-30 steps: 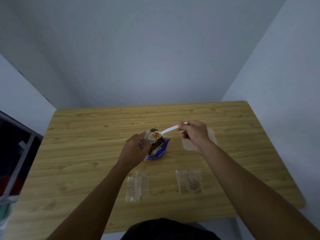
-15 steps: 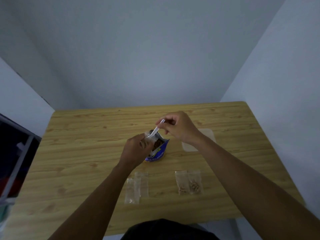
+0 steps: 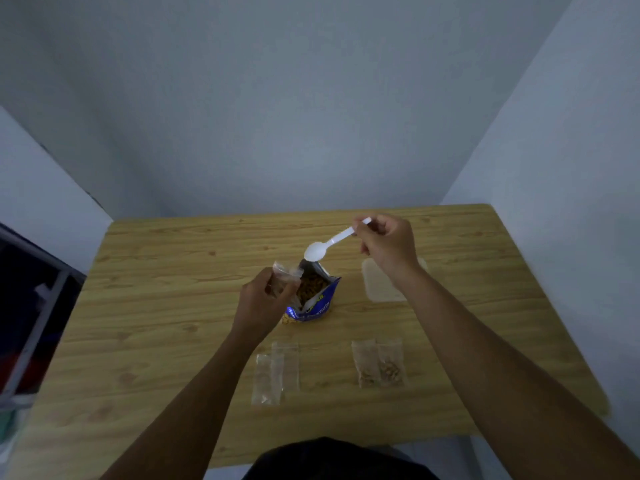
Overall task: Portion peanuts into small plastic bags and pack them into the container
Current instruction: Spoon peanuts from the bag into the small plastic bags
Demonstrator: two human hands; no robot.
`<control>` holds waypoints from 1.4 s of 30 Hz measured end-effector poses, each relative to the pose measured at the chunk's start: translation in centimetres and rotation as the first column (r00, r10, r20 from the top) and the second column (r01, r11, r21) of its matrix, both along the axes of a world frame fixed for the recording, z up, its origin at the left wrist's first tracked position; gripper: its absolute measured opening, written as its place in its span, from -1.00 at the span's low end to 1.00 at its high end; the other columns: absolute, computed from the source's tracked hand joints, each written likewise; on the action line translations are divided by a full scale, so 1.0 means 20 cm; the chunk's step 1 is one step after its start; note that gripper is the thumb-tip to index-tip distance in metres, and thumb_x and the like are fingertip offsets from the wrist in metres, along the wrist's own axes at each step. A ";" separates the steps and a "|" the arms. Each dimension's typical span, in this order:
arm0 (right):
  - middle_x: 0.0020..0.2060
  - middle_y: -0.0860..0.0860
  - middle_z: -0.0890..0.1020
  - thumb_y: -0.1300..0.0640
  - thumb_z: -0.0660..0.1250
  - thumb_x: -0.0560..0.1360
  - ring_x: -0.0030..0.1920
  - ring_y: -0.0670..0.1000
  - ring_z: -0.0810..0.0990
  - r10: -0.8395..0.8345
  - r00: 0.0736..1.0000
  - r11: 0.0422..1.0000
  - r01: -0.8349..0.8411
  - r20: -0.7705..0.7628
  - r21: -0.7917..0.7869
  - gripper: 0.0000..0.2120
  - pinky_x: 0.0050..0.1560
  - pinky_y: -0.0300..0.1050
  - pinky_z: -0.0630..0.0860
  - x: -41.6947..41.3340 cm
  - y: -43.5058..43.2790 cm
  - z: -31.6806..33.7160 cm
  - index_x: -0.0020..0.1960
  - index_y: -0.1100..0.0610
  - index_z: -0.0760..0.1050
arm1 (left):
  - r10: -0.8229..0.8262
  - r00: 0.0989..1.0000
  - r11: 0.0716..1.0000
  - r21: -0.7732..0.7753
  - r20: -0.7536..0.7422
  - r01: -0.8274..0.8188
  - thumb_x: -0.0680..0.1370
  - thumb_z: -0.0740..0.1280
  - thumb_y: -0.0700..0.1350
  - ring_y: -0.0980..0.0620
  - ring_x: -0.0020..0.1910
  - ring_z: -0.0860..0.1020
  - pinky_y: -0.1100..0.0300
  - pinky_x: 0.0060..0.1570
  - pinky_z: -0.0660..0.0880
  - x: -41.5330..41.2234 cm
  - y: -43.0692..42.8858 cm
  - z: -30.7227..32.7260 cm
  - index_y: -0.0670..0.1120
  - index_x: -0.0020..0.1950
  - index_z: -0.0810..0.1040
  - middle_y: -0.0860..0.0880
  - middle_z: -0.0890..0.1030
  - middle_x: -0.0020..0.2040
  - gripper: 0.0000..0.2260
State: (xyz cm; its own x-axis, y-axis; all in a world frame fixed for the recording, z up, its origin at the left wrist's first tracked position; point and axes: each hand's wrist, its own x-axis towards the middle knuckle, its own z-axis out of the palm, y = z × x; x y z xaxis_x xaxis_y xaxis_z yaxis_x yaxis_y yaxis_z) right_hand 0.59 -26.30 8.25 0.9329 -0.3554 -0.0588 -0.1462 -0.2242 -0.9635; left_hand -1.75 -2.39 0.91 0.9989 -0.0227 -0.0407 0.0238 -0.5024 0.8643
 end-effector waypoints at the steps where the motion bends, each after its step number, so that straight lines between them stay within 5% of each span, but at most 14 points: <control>1: -0.36 0.00 0.68 0.11 0.44 0.55 -0.43 -0.08 0.56 -0.020 0.999 0.999 0.018 -0.038 -0.051 -0.94 -0.37 -0.17 0.52 -0.03 0.01 -0.06 -0.07 0.04 0.69 | 0.002 1.000 1.000 -0.029 -0.021 -0.003 0.47 0.48 0.05 0.18 -0.35 0.55 0.31 -0.38 0.47 -0.01 0.01 -0.01 0.02 -0.14 0.56 0.03 0.62 -0.29 -0.84; 5: -0.33 -0.07 0.70 0.03 0.48 0.50 -0.38 -0.09 0.66 0.061 0.980 0.980 -0.094 -0.188 -0.174 -0.97 -0.27 -0.10 0.59 -0.14 0.08 -0.29 -0.11 -0.04 0.69 | -0.019 0.993 0.981 -0.192 -0.115 -0.004 0.44 0.51 0.06 -0.14 -0.32 0.64 -0.11 -0.29 0.60 -0.08 0.04 -0.04 -0.11 -0.11 0.59 -0.15 0.65 -0.28 -0.74; 8: -0.10 -0.11 0.71 -0.03 0.51 0.46 -0.19 -0.12 0.67 0.067 0.971 0.987 -0.098 -0.227 -0.128 -0.71 -0.11 -0.13 0.59 -0.19 0.10 -0.32 0.16 -0.02 0.63 | -0.042 0.988 0.967 -0.255 -0.146 0.003 0.52 0.45 -0.03 0.02 -0.36 0.57 -0.05 -0.29 0.56 -0.14 0.05 -0.07 0.01 -0.21 0.61 -0.06 0.63 -0.33 -0.88; 11: 0.09 -0.14 0.59 -0.08 0.46 0.49 -0.10 -0.11 0.58 -0.077 0.979 0.976 0.035 -0.191 -0.213 -0.57 -0.04 -0.15 0.53 -0.26 0.11 -0.32 0.32 -0.07 0.47 | -0.044 0.984 0.955 -0.296 -0.174 -0.010 0.59 0.36 -0.03 -0.04 -0.31 0.59 -0.13 -0.25 0.59 -0.19 0.04 -0.10 0.03 -0.20 0.64 -0.10 0.65 -0.30 -0.82; 14: 0.04 -0.07 0.60 -0.04 0.48 0.47 -0.07 -0.08 0.59 -0.103 0.980 0.987 0.080 -0.169 -0.136 -0.68 -0.05 -0.17 0.55 -0.36 0.15 -0.34 0.17 -0.06 0.50 | -0.060 0.980 0.941 -0.338 -0.191 -0.008 0.61 0.32 -0.02 -0.07 -0.26 0.66 -0.13 -0.20 0.61 -0.23 0.00 -0.08 -0.02 -0.11 0.67 -0.12 0.69 -0.24 -0.82; 17: -0.08 -0.04 0.69 -0.03 0.57 0.41 -0.18 -0.17 0.60 0.159 0.960 0.987 -0.151 -0.229 0.054 -0.74 -0.16 -0.29 0.50 -0.46 0.20 -0.39 0.06 -0.02 0.64 | -0.099 0.976 0.944 -0.329 -0.193 0.031 0.59 0.33 0.01 -0.14 -0.17 0.70 -0.08 -0.16 0.66 -0.25 -0.05 -0.07 -0.03 -0.06 0.71 -0.10 0.72 -0.21 -0.80; 20: -0.13 -0.03 0.72 -0.03 0.60 0.38 -0.15 -0.13 0.65 0.226 0.959 0.973 -0.229 -0.171 0.001 -0.76 -0.20 -0.39 0.46 -0.50 0.22 -0.42 -0.01 0.03 0.70 | -0.149 0.982 0.974 -0.191 -0.116 0.125 0.59 0.36 0.00 0.00 -0.30 0.66 0.02 -0.23 0.61 -0.25 -0.06 -0.13 0.04 -0.11 0.74 0.04 0.71 -0.29 -0.82; 24: -0.23 -0.06 0.72 0.03 0.58 0.40 -0.21 -0.15 0.64 0.182 0.971 0.975 -0.198 -0.157 -0.096 -0.87 -0.19 -0.27 0.49 -0.49 0.18 -0.42 -0.19 0.06 0.69 | -0.177 0.982 0.982 -0.072 -0.063 0.172 0.55 0.33 0.19 0.14 -0.35 0.52 -0.01 -0.28 0.55 -0.25 -0.05 -0.23 -0.02 -0.13 0.73 -0.05 0.67 -0.32 -0.67; 28: -0.29 0.05 0.73 0.08 0.53 0.42 -0.30 -0.07 0.66 0.205 0.956 0.976 -0.214 -0.211 -0.024 -0.86 -0.21 -0.12 0.59 -0.50 0.16 -0.47 -0.26 0.03 0.60 | -0.177 0.981 0.982 -0.074 -0.084 0.171 0.58 0.38 -0.04 -0.01 -0.32 0.64 0.05 -0.28 0.56 -0.26 -0.11 -0.23 0.05 -0.03 0.74 0.03 0.71 -0.27 -0.87; 32: -0.36 0.05 0.72 0.17 0.50 0.48 -0.38 0.00 0.67 0.127 0.940 0.987 -0.150 -0.316 -0.050 -0.83 -0.22 0.02 0.64 -0.54 0.12 -0.58 -0.26 0.05 0.57 | -0.169 0.934 0.971 -0.216 -0.316 0.102 0.55 0.41 -0.22 -0.06 -0.22 0.70 0.05 -0.15 0.66 -0.32 -0.16 -0.27 -0.11 0.03 0.71 -0.07 0.73 -0.19 -0.88; 36: -0.28 -0.01 0.72 0.12 0.51 0.45 -0.23 0.02 0.71 0.090 0.892 0.978 -0.163 -0.443 -0.129 -0.83 -0.11 0.03 0.68 -0.61 0.08 -0.71 -0.27 0.00 0.57 | -0.132 0.844 0.968 -0.250 -0.519 -0.003 0.53 0.42 -0.26 -0.01 -0.33 0.66 0.10 -0.25 0.61 -0.40 -0.21 -0.35 -0.19 -0.07 0.68 -0.18 0.71 -0.20 -0.95; 39: -0.17 0.00 0.73 0.09 0.49 0.47 -0.12 -0.02 0.70 0.080 0.861 0.969 -0.187 -0.502 -0.165 -0.93 -0.08 -0.11 0.64 -0.66 0.06 -0.78 -0.17 0.04 0.64 | -0.120 0.816 0.978 -0.207 -0.565 0.001 0.52 0.41 -0.30 -0.11 -0.34 0.66 -0.02 -0.25 0.65 -0.44 -0.26 -0.41 -0.18 -0.12 0.68 -0.19 0.71 -0.27 -0.92; 42: -0.11 0.01 0.71 0.01 0.44 0.52 -0.13 -0.07 0.65 0.018 0.850 0.959 -0.164 -0.526 -0.232 -0.81 -0.17 -0.32 0.52 -0.70 0.03 -0.81 -0.01 0.13 0.66 | -0.109 0.808 0.993 -0.100 -0.579 0.062 0.49 0.39 -0.29 -0.16 -0.31 0.69 -0.10 -0.23 0.67 -0.45 -0.30 -0.51 -0.07 -0.20 0.69 -0.11 0.71 -0.32 -0.84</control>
State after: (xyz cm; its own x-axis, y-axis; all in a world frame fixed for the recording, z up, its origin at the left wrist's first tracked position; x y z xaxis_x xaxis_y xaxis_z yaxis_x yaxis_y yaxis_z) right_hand -13.33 -25.60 -7.96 0.8221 -0.3408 -0.4560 -0.5693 -0.4910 -0.6594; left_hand -10.82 -8.38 -9.31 0.7822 -0.1329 -0.6087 0.4940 -0.4630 0.7359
